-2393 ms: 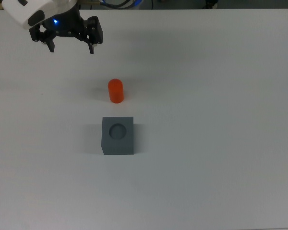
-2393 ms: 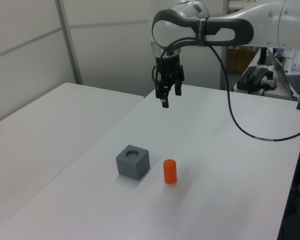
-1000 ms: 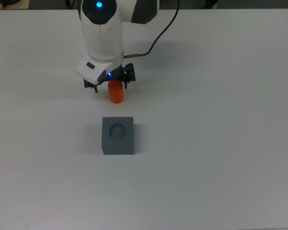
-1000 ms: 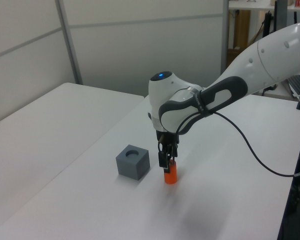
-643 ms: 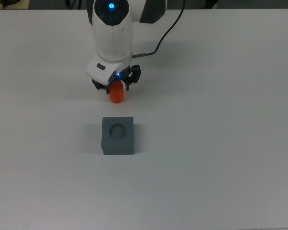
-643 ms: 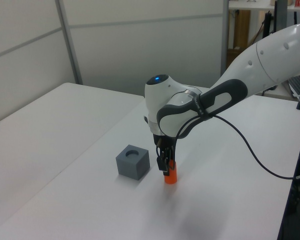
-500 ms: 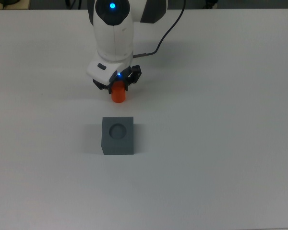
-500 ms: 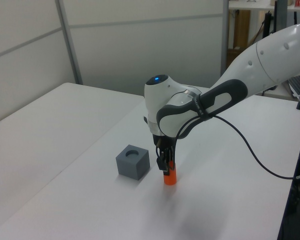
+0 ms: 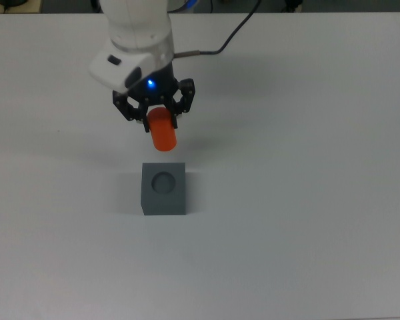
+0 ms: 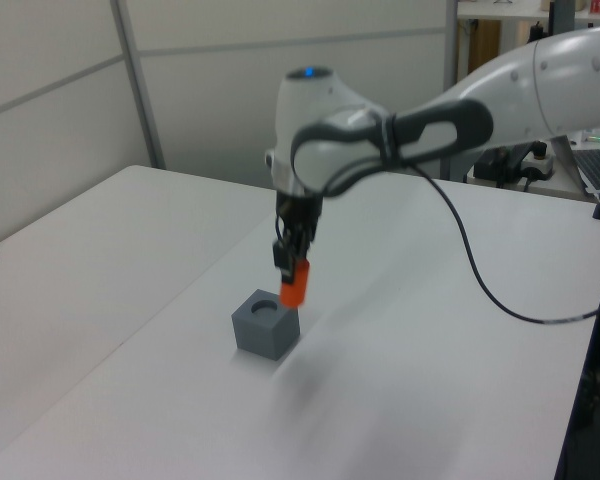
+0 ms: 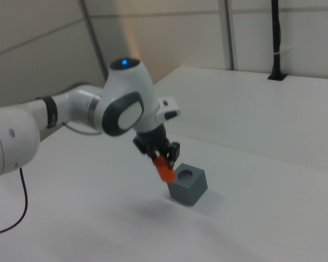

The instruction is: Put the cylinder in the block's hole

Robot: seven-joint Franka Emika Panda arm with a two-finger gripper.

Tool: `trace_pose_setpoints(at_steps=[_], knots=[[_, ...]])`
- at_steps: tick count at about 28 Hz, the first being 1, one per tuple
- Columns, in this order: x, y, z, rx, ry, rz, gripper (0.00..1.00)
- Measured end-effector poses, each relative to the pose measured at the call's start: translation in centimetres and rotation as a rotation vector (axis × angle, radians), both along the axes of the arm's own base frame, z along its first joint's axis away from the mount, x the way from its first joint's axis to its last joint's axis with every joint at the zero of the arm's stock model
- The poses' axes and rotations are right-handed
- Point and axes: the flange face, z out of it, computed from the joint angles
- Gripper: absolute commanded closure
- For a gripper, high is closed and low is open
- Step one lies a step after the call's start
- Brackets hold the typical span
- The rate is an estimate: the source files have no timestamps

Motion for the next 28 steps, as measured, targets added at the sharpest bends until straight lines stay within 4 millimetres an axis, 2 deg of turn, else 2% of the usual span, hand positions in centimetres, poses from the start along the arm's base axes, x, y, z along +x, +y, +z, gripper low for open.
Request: trace_pose_setpoints(at_steps=[4,7,14,19,24,28], knots=[[0.8,-1.0,2.3,0.035,-0.043,-0.029,0.89],[1.4,-1.5,2.3,0.037,-0.058,-0.038,0.89],[3.5,-1.9,-0.5,0.036,-0.093,-0.050,0.87],[4.1,-1.9,-2.1,0.036,-0.089,-0.052,0.87],[4.2,-1.8,-2.6,0.037,-0.081,-0.051,0.86],[4.3,-1.6,-3.3,0.038,-0.071,-0.047,0.82]])
